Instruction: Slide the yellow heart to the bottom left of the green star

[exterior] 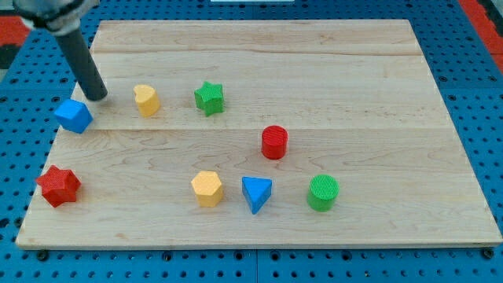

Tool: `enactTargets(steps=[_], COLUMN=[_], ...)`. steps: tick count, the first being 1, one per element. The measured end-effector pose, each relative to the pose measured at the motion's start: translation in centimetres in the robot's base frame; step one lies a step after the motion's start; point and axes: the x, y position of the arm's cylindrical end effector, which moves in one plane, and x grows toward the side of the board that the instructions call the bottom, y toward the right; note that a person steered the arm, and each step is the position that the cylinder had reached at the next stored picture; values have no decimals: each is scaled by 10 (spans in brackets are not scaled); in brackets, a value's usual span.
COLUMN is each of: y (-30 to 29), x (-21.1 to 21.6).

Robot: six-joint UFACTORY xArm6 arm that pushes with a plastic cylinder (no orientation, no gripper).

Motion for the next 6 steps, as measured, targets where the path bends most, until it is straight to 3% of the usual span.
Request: enactTargets(steps=[1,2,3,4,5,6], y=[50,89,67,58,114,123], x=[-11,44,31,66,93,92])
